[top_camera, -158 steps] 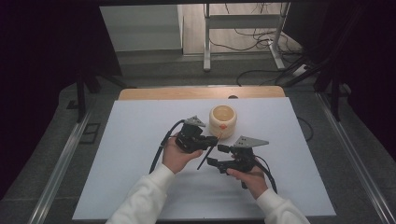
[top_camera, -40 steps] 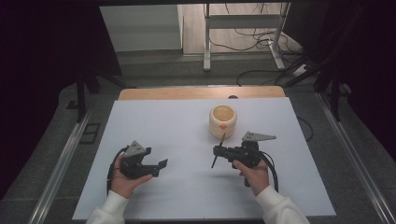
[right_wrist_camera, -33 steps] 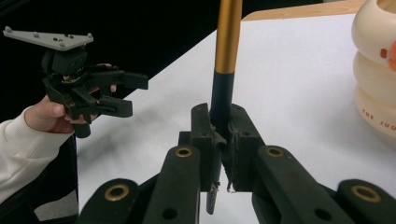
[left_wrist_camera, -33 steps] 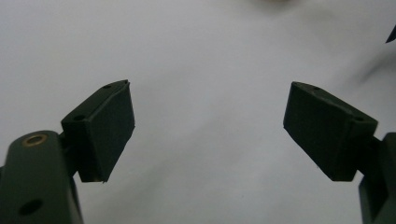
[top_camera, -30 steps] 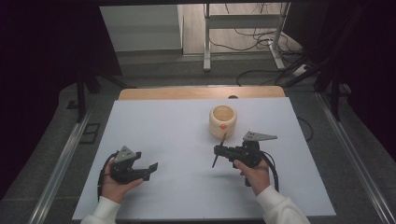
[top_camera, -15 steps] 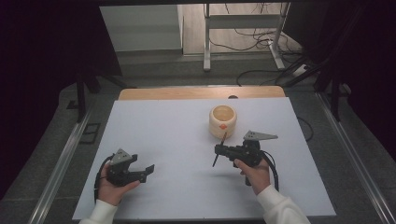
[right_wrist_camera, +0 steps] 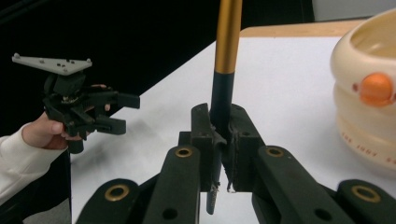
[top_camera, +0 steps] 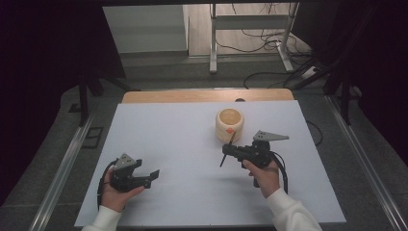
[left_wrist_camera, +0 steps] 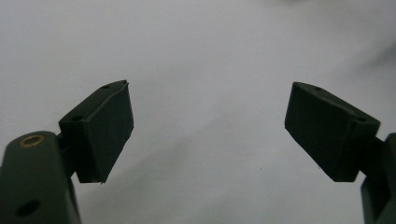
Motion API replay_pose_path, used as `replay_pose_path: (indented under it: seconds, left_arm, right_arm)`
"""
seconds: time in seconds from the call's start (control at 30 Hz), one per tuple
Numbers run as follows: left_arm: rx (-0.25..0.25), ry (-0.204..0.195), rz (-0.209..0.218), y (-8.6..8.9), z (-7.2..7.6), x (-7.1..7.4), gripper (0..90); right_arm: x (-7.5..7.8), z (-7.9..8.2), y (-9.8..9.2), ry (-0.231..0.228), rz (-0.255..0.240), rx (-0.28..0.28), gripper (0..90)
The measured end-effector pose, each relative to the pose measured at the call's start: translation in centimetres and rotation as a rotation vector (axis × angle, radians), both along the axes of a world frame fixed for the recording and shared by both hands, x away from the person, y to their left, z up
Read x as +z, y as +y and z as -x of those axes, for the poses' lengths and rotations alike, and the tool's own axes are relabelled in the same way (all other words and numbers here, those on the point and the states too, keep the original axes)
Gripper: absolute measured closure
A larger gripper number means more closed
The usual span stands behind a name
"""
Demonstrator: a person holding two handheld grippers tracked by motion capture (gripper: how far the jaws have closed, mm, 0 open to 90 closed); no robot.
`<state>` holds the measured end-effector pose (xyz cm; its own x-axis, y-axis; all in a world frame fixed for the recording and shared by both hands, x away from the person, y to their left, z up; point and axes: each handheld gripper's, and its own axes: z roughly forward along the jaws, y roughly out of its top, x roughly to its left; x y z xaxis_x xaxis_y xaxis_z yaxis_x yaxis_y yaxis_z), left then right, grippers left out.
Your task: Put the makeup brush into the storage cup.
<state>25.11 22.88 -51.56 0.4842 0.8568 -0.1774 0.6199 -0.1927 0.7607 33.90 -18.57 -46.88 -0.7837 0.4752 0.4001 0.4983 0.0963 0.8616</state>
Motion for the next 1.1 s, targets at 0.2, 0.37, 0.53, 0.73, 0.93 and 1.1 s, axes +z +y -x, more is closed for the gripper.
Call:
replay_pose_path:
  seconds: [0.2, 0.37, 0.53, 0.73, 0.93, 1.1]
  left_arm:
    - [0.001, -0.002, 0.002, 0.1, 0.0, 0.1, 16.0]
    - [0.004, 0.000, 0.004, 0.1, 0.0, 0.1, 16.0]
    - [-0.003, -0.002, 0.005, 0.0, 0.1, 0.2, 15.8]
    - [-0.003, -0.002, 0.006, 0.1, 0.0, 0.2, 15.8]
    - [0.000, -0.005, 0.007, 0.1, 0.1, 0.2, 15.8]
    - [-0.003, -0.003, 0.005, 0.0, 0.0, 0.2, 15.8]
  right_arm:
    - [1.0, -0.4, -0.5, -0.024, -0.005, -0.016, 83.9]
    - [1.5, -0.7, -0.8, -0.040, -0.017, -0.028, 83.9]
    - [2.0, -0.9, -1.0, -0.045, -0.021, -0.039, 83.9]
    - [2.7, -1.4, -1.0, -0.066, -0.023, -0.044, 83.9]
    - [2.9, -2.1, -1.1, -0.063, -0.018, -0.062, 83.9]
    - [3.0, -2.7, -1.3, -0.062, -0.019, -0.071, 83.9]
